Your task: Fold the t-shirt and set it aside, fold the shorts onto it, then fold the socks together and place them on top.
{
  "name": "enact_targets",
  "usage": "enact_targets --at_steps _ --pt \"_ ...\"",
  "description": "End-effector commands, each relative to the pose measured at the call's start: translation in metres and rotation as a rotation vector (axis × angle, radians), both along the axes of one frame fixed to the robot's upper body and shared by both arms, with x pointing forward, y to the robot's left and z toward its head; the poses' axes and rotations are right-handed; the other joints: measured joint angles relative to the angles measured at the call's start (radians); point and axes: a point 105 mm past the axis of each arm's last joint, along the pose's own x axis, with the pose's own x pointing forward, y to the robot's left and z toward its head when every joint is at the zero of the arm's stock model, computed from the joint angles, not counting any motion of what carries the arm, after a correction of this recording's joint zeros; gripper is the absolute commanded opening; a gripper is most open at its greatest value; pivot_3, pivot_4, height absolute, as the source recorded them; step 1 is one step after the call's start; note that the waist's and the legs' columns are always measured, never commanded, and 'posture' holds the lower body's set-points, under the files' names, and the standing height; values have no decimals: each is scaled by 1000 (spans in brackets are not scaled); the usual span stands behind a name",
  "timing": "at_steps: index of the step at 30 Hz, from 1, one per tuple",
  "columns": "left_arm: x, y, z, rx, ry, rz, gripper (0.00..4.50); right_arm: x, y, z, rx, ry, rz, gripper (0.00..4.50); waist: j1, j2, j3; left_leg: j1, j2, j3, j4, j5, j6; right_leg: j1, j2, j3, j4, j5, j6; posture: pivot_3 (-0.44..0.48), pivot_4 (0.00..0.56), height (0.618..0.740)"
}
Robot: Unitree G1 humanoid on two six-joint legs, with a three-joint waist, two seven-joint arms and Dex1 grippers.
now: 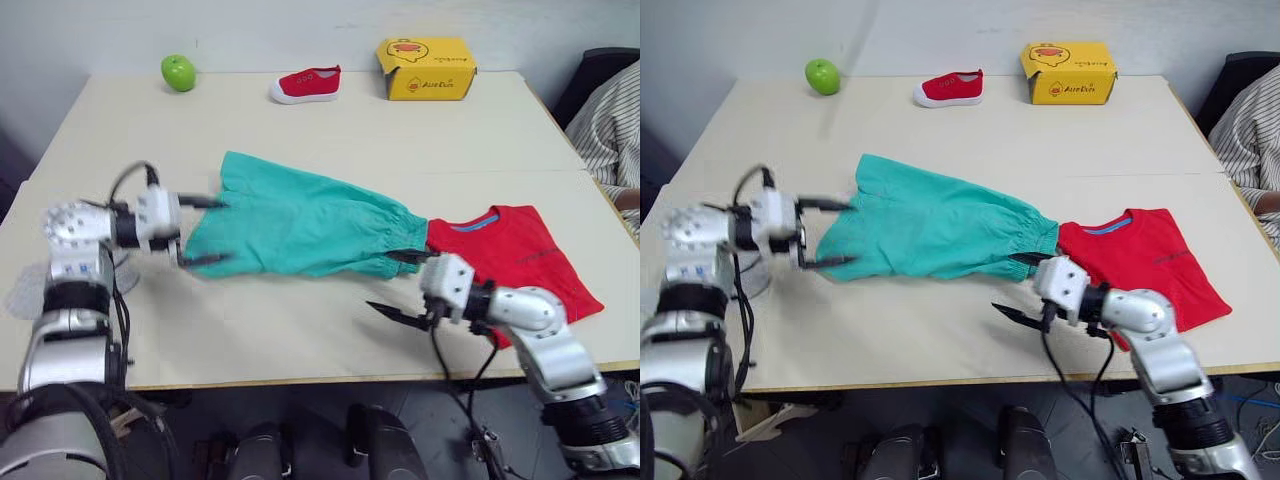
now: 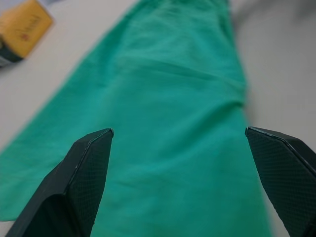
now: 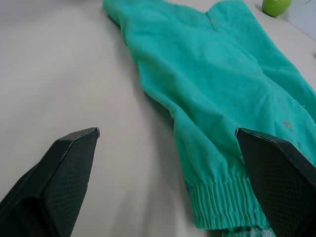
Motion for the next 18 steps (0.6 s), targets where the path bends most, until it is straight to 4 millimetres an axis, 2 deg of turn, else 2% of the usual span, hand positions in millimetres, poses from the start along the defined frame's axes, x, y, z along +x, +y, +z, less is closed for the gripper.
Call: enact_targets --at_steps 1,2,5,12,16,18 --pt "0 -9 2 22 -82 24 4493 18 -6 -8 -89 -97 -103 4500 5 -1 0 0 0 -1 1 0 0 0 -1 0 0 0 0 0 150 740" --pt "1 -9 -7 61 -91 44 4493 23 -7 -9 -108 -119 -120 4500 7 -1 -1 -1 0 -1 2 0 0 0 -1 0 1 0 0 0 150 740" --pt "15 -9 -24 128 -117 150 4500 38 -11 -10 -154 -157 -165 3873 6 -2 -1 0 -1 -2 2 -1 1 1 -3 0 2 0 0 0 150 740" --pt "49 -10 -33 266 -187 299 4500 62 -10 -4 -193 -234 -194 1371 4 -2 -2 3 -1 -4 2 0 2 5 -3 -2 2 0 0 0 150 740" --pt "63 -12 -37 312 -174 345 3522 70 -10 0 -212 -252 -175 0 2 -1 -2 5 -1 -4 2 0 2 8 -3 -2 2 0 0 0 150 740" --pt "65 -10 -37 321 -175 360 2878 72 -11 2 -222 -264 -162 0 0 -1 -2 8 -1 -4 2 0 2 11 -3 -3 2 0 0 0 150 740"
